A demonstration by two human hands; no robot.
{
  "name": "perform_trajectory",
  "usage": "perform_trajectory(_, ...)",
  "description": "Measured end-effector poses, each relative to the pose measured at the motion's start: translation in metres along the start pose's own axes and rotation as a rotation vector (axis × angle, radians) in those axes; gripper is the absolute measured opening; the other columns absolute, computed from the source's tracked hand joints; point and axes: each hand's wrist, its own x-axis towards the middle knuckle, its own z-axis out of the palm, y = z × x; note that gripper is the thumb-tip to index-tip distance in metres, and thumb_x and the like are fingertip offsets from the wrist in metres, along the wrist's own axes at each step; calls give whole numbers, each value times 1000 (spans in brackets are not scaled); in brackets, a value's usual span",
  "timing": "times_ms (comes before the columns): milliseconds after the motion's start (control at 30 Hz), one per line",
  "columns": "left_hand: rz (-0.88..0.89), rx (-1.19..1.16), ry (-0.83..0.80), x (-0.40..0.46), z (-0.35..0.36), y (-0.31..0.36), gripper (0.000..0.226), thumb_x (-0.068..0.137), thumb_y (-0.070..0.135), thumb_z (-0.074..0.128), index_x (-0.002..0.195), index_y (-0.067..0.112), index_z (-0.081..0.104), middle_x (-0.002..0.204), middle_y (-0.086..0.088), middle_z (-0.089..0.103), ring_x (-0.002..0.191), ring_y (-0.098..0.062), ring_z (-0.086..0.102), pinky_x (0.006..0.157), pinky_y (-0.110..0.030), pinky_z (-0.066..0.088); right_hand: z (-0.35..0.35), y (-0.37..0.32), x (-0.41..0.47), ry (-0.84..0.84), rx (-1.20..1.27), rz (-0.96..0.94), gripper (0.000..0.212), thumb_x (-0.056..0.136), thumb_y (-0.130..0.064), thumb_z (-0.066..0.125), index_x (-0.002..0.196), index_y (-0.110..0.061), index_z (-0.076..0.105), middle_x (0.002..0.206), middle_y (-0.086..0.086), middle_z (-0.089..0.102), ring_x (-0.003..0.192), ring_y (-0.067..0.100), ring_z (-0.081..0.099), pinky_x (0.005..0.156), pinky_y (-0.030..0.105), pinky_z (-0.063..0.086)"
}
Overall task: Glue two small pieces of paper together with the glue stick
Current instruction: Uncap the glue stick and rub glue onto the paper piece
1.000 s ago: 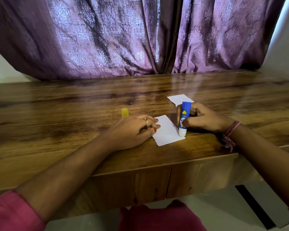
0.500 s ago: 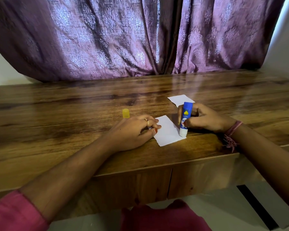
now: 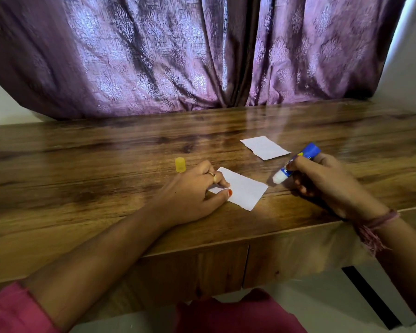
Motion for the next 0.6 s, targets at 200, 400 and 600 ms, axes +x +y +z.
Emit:
perform_trajectory(200, -3, 10, 13, -1, -2, 2, 34, 92, 49, 47, 115, 31, 63, 95, 15, 38, 77, 2, 46, 59, -25, 44, 21, -4, 2, 81, -180, -53, 32, 81, -16, 58, 50, -21, 67, 39, -2, 52, 34, 8, 39, 34, 18, 31)
perform_trajectory(400, 1, 10, 14, -1, -1, 1, 35, 92, 50, 47, 116, 30, 63, 95, 17, 38, 78, 3, 46, 58, -20, 41, 20, -2, -1, 45, -143, -86, 33, 83, -11, 58, 52, -23, 63, 39, -4, 50, 34, 8, 34, 36, 17, 28)
perform_trajectory(600, 5, 2, 18, -1, -2, 2, 35, 91, 50, 47, 115, 31, 63, 96, 16, 40, 79, 1, 48, 60, -21, 43, 21, 2, 2, 59, -249, -80, 21, 66, -32, 60, 67, -13, 66, 58, 17, 67, 40, 11, 41, 43, 23, 32)
